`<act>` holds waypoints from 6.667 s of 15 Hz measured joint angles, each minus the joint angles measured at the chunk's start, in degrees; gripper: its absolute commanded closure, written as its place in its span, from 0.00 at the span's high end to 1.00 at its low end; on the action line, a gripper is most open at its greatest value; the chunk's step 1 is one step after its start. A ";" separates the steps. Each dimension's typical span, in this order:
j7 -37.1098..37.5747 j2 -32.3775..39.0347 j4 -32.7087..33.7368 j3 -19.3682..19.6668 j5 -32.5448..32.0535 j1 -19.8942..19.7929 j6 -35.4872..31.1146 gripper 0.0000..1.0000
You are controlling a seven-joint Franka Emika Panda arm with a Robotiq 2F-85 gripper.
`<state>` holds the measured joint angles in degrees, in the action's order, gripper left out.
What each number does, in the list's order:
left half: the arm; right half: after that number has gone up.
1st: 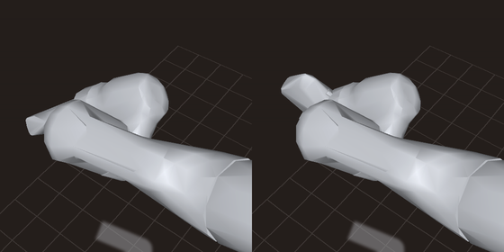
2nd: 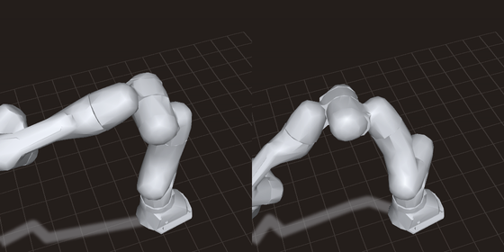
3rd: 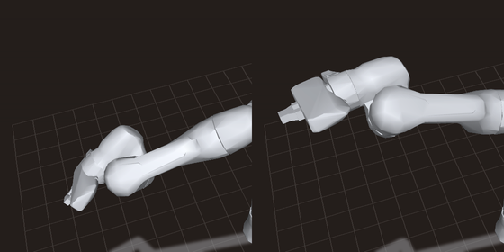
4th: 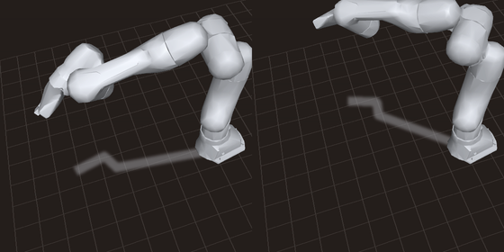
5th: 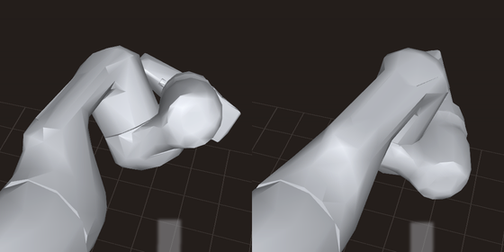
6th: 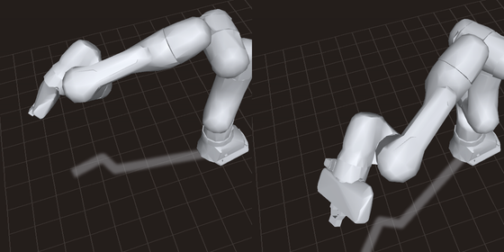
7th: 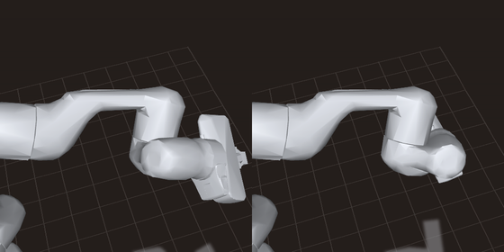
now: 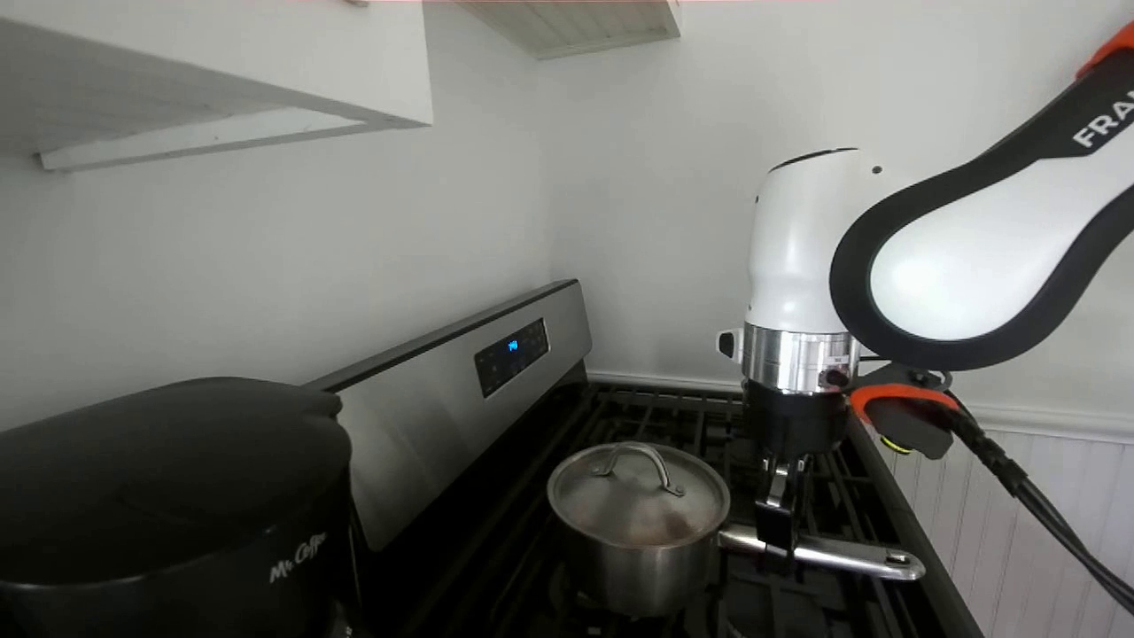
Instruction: Slide the silver pot on the left to the bottom left cooker on the hob of the stove, press the middle left button right under the screen on the stove button display
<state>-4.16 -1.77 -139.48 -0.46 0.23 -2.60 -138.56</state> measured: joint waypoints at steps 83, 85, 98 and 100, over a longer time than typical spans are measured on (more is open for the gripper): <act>5.30 -0.01 18.27 15.43 36.41 -4.72 4.73 1.00; 6.36 4.65 22.49 14.90 38.10 -4.82 3.98 1.00; 7.23 13.26 30.10 12.48 43.84 -7.86 4.29 1.00; 6.57 16.17 32.68 11.73 47.48 -8.85 4.77 1.00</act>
<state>2.41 14.40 -106.80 11.27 47.71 -11.45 -133.79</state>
